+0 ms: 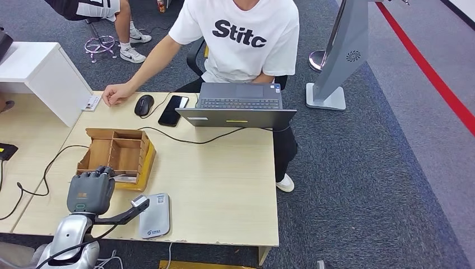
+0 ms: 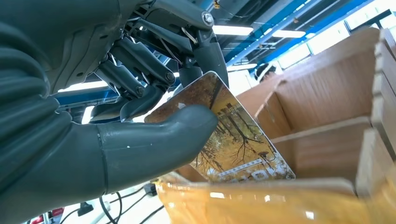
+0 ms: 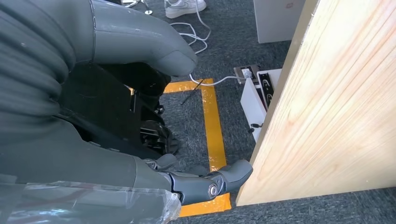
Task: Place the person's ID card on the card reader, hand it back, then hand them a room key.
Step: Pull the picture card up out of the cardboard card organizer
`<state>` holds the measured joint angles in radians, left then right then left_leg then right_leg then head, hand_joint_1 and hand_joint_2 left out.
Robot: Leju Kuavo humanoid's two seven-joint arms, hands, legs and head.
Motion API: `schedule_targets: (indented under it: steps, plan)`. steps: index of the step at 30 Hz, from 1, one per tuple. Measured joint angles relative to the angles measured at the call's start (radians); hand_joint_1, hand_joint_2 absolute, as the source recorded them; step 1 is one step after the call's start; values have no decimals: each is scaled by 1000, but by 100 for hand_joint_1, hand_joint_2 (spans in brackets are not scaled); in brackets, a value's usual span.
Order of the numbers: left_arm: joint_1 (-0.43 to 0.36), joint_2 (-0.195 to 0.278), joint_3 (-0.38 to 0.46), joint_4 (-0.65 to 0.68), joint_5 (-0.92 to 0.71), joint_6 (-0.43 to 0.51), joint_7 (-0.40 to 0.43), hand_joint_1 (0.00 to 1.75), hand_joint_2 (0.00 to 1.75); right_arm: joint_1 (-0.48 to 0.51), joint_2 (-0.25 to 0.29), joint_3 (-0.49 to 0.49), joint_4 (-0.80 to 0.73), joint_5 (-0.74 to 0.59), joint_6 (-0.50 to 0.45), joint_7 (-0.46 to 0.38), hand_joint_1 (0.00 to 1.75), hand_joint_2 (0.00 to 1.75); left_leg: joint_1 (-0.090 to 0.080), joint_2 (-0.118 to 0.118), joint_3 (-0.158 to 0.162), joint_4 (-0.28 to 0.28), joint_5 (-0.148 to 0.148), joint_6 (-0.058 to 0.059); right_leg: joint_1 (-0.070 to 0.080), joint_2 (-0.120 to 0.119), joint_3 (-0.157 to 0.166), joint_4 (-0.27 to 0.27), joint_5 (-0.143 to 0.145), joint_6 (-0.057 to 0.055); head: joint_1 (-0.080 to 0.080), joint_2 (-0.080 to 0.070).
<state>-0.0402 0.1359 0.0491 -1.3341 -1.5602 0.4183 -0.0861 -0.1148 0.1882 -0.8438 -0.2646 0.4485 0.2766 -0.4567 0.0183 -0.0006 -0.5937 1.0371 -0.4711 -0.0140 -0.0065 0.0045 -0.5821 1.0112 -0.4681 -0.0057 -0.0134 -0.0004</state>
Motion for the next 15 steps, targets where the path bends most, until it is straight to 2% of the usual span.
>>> schedule_targets:
  steps: [5,7,10,12,15]
  plan:
    - [-42,3,-1,-64,0,-27,10,175,175,-2,2,0,1,11,9,-1,0,175,0,-1,0,0,1,0,0,0,-1,0,1,0,0,0]
    - [-105,12,-13,-112,0,-88,34,175,175,-16,7,0,1,14,24,-7,0,175,1,-1,-5,1,5,0,1,-1,-4,0,4,-1,0,0]
    - [-243,33,-54,-200,0,-218,75,175,175,-62,21,2,1,10,30,1,0,175,2,-2,-11,1,10,-1,2,-1,-10,0,10,-1,1,0]
    - [-296,45,-79,-240,0,-240,89,175,175,-82,29,3,1,7,31,2,0,175,2,-1,-10,0,10,-1,2,0,-10,0,11,-2,1,0]
    - [-314,55,-99,-269,0,-229,96,175,175,-87,34,4,1,3,35,-2,0,175,2,0,-10,1,10,-1,2,1,-11,0,11,-2,1,0]
